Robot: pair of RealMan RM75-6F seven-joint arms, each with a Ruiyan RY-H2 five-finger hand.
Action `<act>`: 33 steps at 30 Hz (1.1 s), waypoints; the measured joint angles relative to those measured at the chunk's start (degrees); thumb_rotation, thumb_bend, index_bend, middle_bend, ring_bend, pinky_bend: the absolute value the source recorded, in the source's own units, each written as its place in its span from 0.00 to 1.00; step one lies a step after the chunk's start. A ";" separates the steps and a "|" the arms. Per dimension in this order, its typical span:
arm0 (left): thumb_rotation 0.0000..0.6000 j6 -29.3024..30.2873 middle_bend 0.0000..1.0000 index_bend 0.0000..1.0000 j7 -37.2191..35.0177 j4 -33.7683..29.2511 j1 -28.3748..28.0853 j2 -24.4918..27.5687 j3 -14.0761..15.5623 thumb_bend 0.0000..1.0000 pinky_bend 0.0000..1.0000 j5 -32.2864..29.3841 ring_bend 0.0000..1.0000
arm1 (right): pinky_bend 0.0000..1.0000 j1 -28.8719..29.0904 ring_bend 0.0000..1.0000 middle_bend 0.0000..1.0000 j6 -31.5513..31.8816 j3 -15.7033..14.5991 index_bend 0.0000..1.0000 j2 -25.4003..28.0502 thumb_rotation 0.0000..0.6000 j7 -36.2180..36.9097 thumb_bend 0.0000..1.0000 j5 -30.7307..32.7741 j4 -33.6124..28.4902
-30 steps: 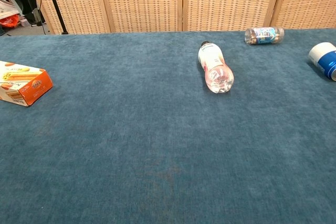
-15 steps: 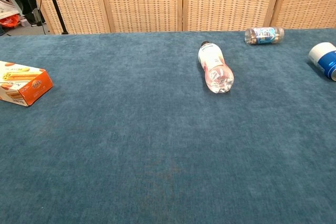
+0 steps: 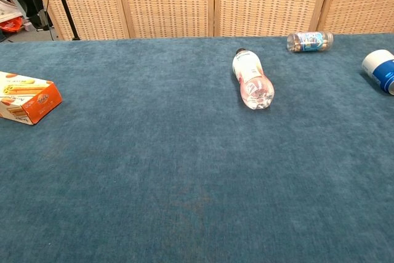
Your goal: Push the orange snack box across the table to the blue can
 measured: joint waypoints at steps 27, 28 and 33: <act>1.00 0.26 0.00 0.00 -10.10 -5.68 -3.85 0.17 5.75 1.00 0.23 5.75 0.03 | 0.00 -0.40 0.00 0.00 1.39 0.14 0.00 1.49 1.00 4.11 0.00 -0.77 -0.25; 1.00 0.71 0.00 0.00 -9.91 -6.52 -3.87 0.44 5.68 1.00 0.23 5.71 0.04 | 0.00 -0.40 0.00 0.00 1.39 0.11 0.00 1.53 1.00 4.17 0.00 -0.82 -0.25; 1.00 2.75 0.00 0.00 -6.66 -11.31 -4.05 1.90 5.06 1.00 0.23 4.77 0.04 | 0.00 -0.45 0.00 0.00 1.47 0.02 0.00 1.75 1.00 4.68 0.00 -0.96 -0.33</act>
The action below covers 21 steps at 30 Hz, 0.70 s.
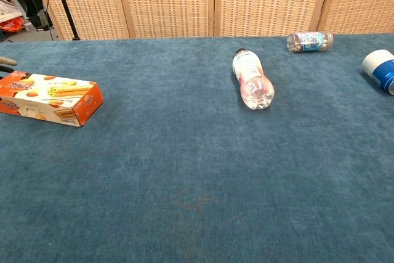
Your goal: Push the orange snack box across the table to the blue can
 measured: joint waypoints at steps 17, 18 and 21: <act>1.00 2.51 0.00 0.00 19.09 -20.12 -1.36 2.21 -3.38 1.00 0.23 -7.58 0.04 | 0.00 -0.01 0.00 0.00 0.07 -0.08 0.00 0.46 1.00 0.92 0.00 -0.06 -0.07; 1.00 2.63 0.00 0.00 20.11 -21.05 -1.41 2.09 -3.65 1.00 0.23 -8.31 0.04 | 0.00 -0.03 0.00 0.00 0.09 -0.08 0.00 0.50 1.00 1.04 0.00 -0.05 -0.08; 1.00 3.10 0.00 0.00 23.58 -23.34 -1.61 1.37 -4.51 1.00 0.23 -10.59 0.04 | 0.00 -0.05 0.00 0.00 0.13 -0.05 0.00 0.62 1.00 1.38 0.00 -0.01 -0.07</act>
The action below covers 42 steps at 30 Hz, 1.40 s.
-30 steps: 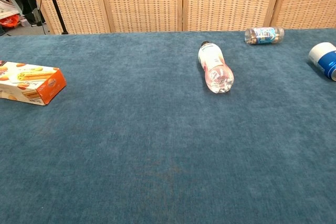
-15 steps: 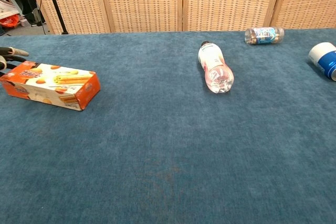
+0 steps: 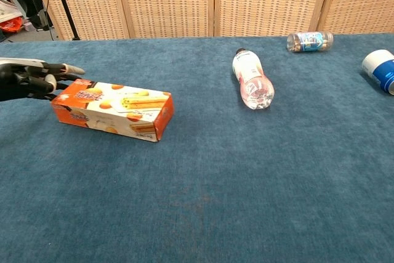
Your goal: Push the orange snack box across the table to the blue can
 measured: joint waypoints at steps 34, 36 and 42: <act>1.00 5.76 0.00 0.00 37.94 -19.30 -13.08 -17.01 -4.81 1.00 0.23 -32.43 0.04 | 0.00 -0.29 0.00 0.00 0.12 0.03 0.00 1.97 1.00 4.34 0.00 -0.03 -0.31; 1.00 6.48 0.00 0.00 39.88 -19.42 -14.43 -18.43 -5.06 1.00 0.23 -34.58 0.04 | 0.00 -0.33 0.00 0.00 0.15 -0.06 0.00 2.04 1.00 4.47 0.00 -0.17 -0.37; 1.00 10.29 0.00 0.00 45.42 -19.80 -17.89 -22.74 -6.27 1.00 0.23 -39.81 0.04 | 0.00 -0.32 0.00 0.00 0.03 -0.10 0.00 2.27 1.00 5.07 0.00 -0.20 -0.28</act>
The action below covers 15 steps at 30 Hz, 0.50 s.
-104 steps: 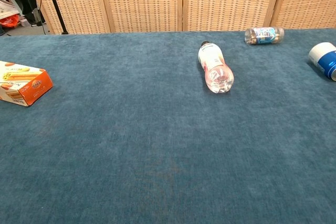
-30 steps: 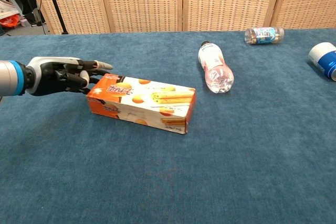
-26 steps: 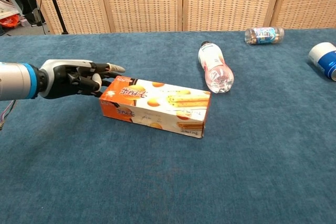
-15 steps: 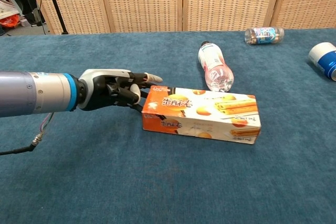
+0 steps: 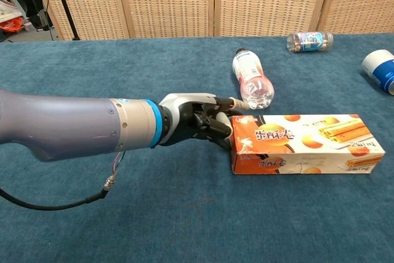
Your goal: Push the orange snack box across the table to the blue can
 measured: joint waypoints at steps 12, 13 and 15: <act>1.00 0.43 0.00 0.00 1.81 -4.65 0.52 1.37 -2.38 1.00 0.23 -2.47 0.04 | 0.00 -0.08 0.00 0.00 0.19 0.04 0.00 0.19 1.00 0.32 0.00 0.01 0.06; 1.00 0.68 0.00 0.00 1.63 -5.58 1.25 2.30 -2.54 1.00 0.22 -1.48 0.04 | 0.00 -0.07 0.00 0.00 0.21 0.06 0.00 0.18 1.00 0.30 0.00 -0.02 0.07; 1.00 1.19 0.00 0.00 1.24 -7.41 2.78 4.23 -2.65 1.00 0.11 0.71 0.02 | 0.00 -0.05 0.00 0.00 0.22 0.03 0.00 0.11 1.00 0.10 0.00 -0.09 0.07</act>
